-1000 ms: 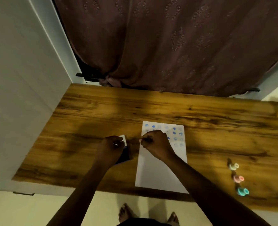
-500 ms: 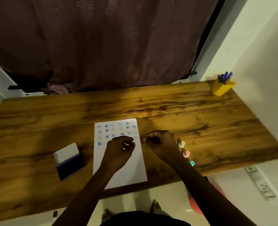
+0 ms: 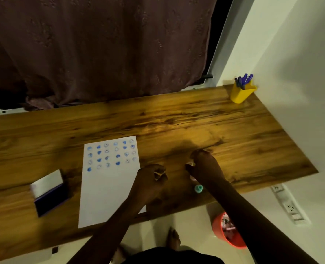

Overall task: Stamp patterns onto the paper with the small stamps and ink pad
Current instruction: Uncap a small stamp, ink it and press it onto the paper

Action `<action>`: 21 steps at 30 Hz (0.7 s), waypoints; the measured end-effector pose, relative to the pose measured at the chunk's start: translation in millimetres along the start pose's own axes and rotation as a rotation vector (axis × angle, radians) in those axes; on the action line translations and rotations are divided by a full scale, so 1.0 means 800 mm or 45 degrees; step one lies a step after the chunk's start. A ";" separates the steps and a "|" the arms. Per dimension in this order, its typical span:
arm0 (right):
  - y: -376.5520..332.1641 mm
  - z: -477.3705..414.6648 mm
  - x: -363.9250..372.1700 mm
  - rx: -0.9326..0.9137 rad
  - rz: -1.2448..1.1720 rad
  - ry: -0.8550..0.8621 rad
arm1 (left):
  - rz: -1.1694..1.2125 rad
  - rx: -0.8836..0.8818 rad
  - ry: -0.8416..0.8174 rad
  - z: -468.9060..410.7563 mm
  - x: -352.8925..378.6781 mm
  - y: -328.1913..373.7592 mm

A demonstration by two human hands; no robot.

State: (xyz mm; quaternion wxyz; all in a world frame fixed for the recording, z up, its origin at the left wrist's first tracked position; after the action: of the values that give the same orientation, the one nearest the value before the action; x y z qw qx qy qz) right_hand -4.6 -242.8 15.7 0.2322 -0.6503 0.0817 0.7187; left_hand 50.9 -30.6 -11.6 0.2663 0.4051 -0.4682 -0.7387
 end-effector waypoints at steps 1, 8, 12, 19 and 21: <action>0.003 -0.004 0.003 -0.003 0.016 -0.020 | -0.004 -0.001 0.000 -0.001 0.004 -0.001; 0.014 -0.026 0.013 -0.065 -0.033 -0.191 | 0.085 0.034 0.068 -0.006 0.022 0.002; 0.003 -0.026 -0.016 -0.089 -0.431 -0.003 | 0.161 0.085 0.075 -0.013 0.019 0.014; -0.045 -0.009 -0.037 0.159 -1.171 -0.329 | 0.578 0.112 0.143 -0.018 -0.010 0.046; -0.057 -0.006 -0.036 0.169 -1.291 -0.391 | 0.606 0.126 0.179 -0.014 -0.024 0.048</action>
State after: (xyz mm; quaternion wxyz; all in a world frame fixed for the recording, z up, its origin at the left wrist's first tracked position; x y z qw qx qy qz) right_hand 21.0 -211.1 51.7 0.6002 -0.4795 -0.2324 0.5965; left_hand 71.4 -36.9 27.1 0.4444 0.3464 -0.5663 -0.6015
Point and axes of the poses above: each hand's wrist, its own z-axis away from the middle knuckle, its own x-axis out of the palm, y = z × x, the point moved 4 cm from there along -z, towards the middle knuckle, and after that the axes turned 11 degrees about z, right-handed, at the moved point
